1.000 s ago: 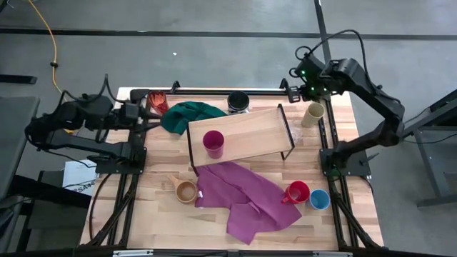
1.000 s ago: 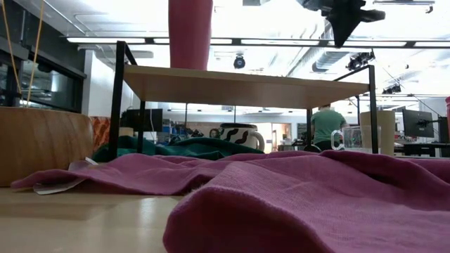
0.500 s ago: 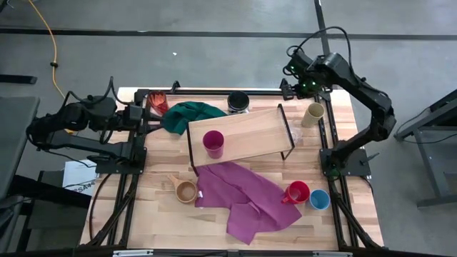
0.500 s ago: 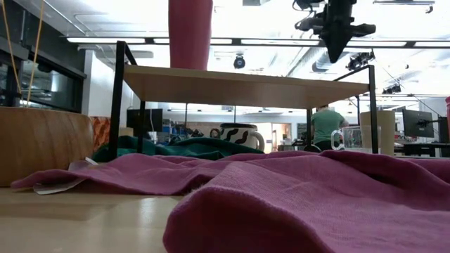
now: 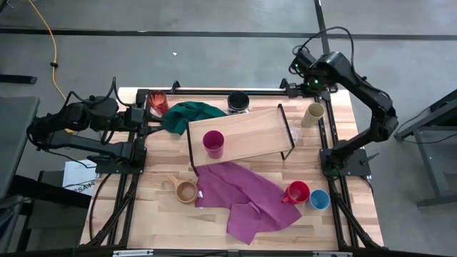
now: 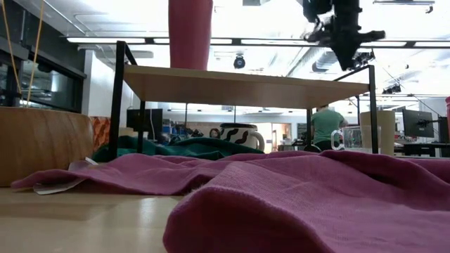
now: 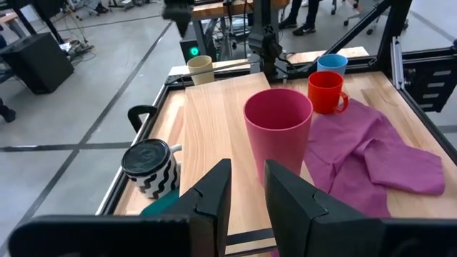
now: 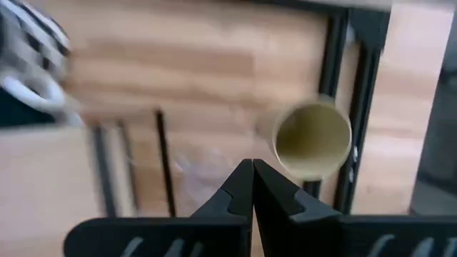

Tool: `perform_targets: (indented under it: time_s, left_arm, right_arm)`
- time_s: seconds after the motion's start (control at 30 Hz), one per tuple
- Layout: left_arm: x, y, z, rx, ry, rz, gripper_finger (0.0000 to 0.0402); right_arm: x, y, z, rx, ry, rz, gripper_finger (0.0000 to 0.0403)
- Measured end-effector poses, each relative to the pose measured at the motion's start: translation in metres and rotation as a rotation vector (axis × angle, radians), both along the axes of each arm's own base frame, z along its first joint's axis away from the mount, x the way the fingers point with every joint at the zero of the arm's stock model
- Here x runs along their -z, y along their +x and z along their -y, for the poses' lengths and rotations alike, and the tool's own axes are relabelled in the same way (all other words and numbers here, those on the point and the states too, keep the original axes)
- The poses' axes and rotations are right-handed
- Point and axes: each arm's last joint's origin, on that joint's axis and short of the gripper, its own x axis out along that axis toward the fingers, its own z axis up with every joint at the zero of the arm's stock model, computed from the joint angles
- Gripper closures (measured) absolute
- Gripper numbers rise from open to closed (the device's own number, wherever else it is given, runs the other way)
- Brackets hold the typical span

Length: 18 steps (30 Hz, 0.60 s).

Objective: Stack small to large cups/mugs on shelf
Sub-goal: Put the white cup on the shelf

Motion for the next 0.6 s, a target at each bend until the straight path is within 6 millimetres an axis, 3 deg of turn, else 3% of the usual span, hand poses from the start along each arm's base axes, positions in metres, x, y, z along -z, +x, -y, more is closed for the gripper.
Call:
perform_targets:
  time_s: [0.23,0.4,0.6]
  left_arm:
    - [0.0,0.0,0.0,0.01,-0.005,0.0,0.0328]
    - [0.0,0.0,0.0,0.006,-0.011,0.002,0.0328]
    - [0.0,0.003,0.0,-0.02,-0.054,0.016,0.0328]
  right_arm:
    - [0.041,-0.03,-0.036,0.056,0.122,-0.055,0.0402]
    - [0.044,-0.047,-0.053,0.058,0.058,0.02,0.0402]
    - [0.042,-0.05,-0.048,0.01,-0.028,0.097,0.0373]
